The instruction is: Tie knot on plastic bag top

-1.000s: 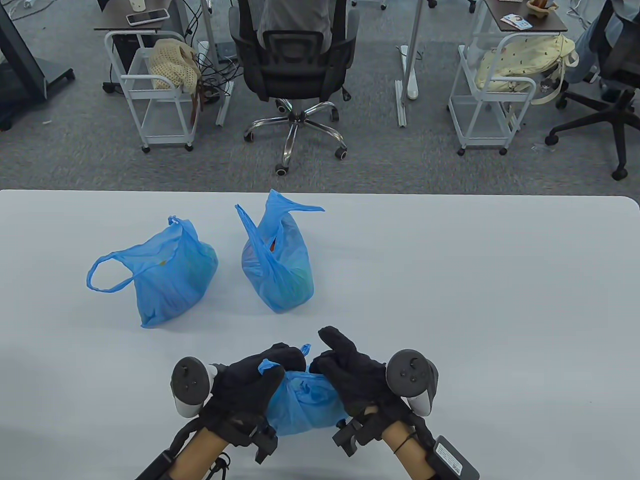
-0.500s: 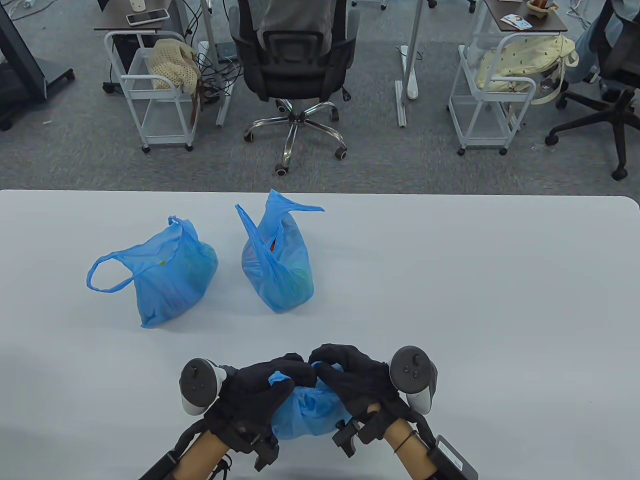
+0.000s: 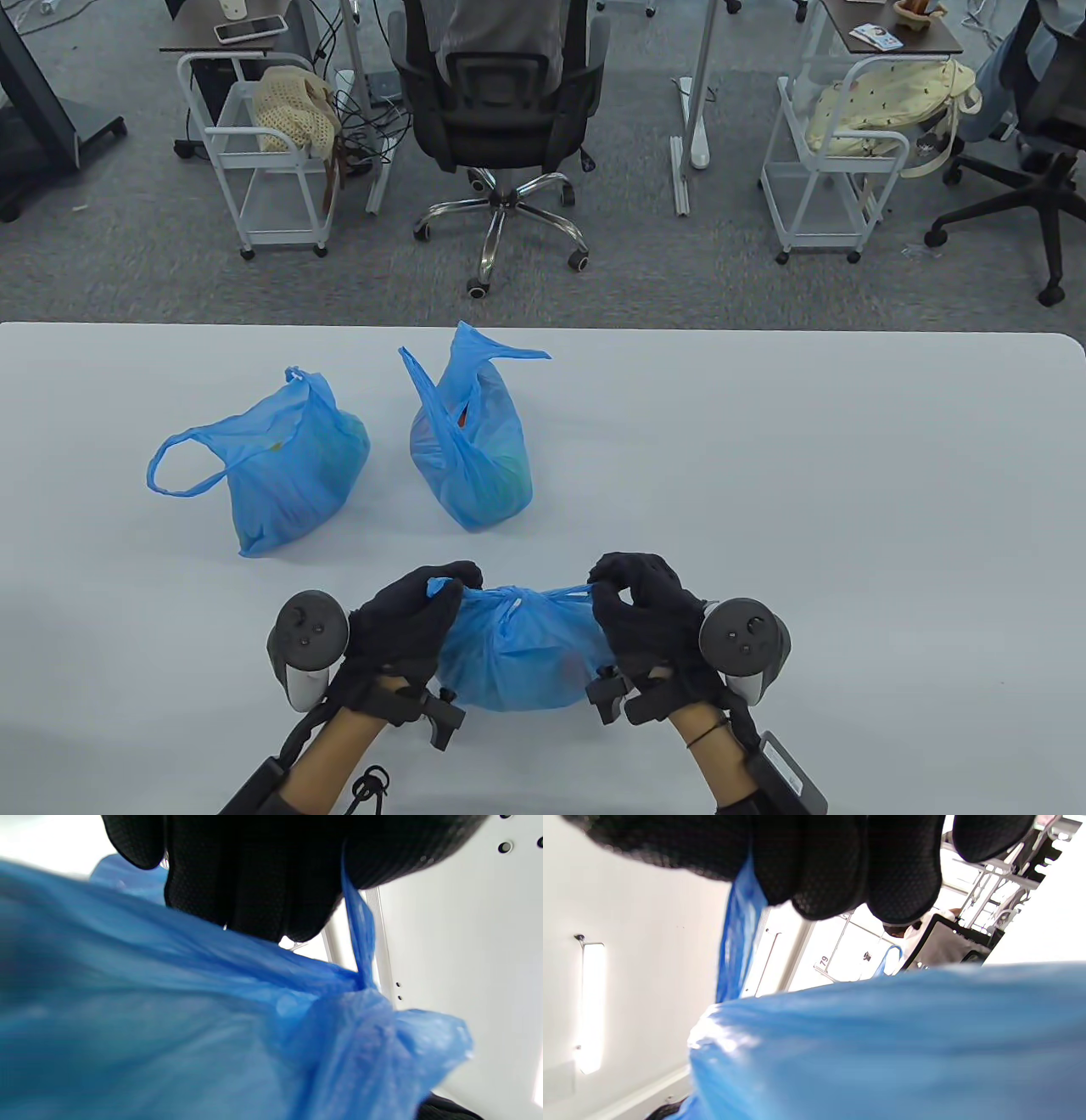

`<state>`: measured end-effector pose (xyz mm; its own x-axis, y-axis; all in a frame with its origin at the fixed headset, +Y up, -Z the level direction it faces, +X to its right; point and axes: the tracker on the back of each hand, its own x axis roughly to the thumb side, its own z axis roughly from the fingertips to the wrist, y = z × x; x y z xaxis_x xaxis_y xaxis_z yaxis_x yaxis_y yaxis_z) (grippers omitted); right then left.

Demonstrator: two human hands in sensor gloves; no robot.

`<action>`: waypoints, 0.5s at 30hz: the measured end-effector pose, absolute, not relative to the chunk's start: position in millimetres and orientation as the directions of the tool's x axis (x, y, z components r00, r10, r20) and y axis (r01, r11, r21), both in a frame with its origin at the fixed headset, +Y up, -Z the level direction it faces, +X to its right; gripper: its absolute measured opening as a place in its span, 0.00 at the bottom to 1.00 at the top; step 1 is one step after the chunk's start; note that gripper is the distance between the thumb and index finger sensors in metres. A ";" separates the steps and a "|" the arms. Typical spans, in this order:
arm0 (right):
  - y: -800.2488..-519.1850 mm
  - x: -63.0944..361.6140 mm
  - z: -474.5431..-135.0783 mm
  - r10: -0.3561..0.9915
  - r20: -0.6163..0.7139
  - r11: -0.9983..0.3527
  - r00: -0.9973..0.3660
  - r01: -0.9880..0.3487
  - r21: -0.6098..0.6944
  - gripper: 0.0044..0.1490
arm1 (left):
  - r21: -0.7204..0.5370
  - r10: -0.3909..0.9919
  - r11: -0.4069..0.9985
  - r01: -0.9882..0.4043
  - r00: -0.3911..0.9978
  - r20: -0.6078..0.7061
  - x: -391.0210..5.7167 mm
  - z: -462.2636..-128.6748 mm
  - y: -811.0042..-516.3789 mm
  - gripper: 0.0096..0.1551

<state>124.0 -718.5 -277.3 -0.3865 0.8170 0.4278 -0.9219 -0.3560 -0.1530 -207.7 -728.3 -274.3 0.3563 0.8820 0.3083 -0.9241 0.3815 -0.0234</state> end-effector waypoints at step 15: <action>-735.6 143.8 -297.1 0.483 0.247 -0.815 -0.840 -0.535 -0.225 0.16 | -0.086 0.526 0.849 -0.521 0.849 0.055 -233.2 -292.1 -741.3 0.23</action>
<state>143.8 -735.6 -297.1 -0.8399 0.4832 0.2474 -0.5348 -0.8146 -0.2245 -233.2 -741.3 -292.1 0.8486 0.5262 0.0550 -0.5210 0.8492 -0.0859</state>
